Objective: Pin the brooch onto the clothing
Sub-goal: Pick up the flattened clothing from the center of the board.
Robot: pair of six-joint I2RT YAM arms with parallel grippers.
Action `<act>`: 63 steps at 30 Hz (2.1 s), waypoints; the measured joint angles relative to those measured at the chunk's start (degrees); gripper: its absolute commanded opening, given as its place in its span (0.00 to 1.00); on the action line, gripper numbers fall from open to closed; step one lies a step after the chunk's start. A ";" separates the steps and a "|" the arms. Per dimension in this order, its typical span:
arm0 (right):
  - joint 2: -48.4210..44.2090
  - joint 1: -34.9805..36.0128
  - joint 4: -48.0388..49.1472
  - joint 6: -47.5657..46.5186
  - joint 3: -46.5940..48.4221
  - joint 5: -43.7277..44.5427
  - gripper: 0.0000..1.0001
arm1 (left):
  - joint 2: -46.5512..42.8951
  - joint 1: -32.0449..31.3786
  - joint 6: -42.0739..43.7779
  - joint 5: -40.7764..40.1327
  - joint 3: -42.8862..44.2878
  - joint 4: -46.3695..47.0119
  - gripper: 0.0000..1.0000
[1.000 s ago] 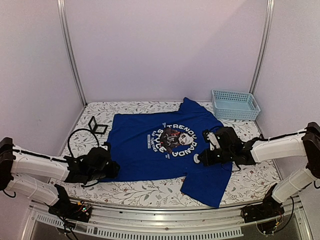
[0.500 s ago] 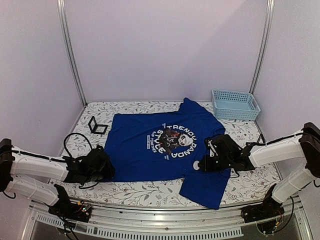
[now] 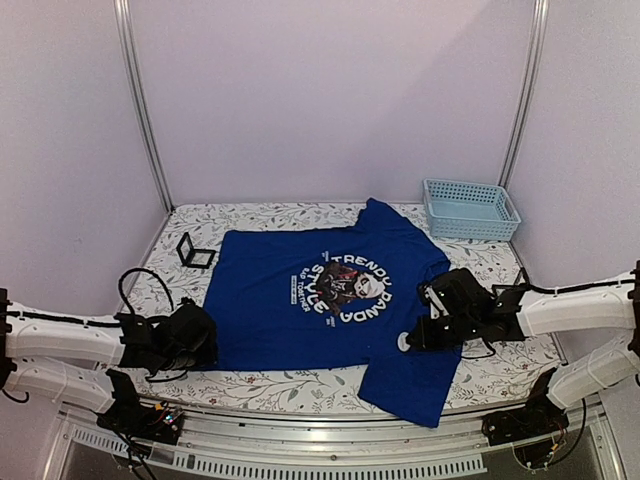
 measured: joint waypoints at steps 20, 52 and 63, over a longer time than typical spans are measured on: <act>11.74 -17.64 12.35 -21.22 10.64 6.40 0.00 | 58.21 -3.69 61.79 30.71 54.58 39.39 0.69; 10.34 -13.14 31.61 -32.00 -3.08 -6.19 0.00 | 63.60 -8.28 68.72 37.68 54.86 36.79 0.00; 5.18 -3.50 47.76 -46.66 -13.40 1.64 0.00 | 59.63 -6.99 67.84 43.95 52.96 38.18 0.00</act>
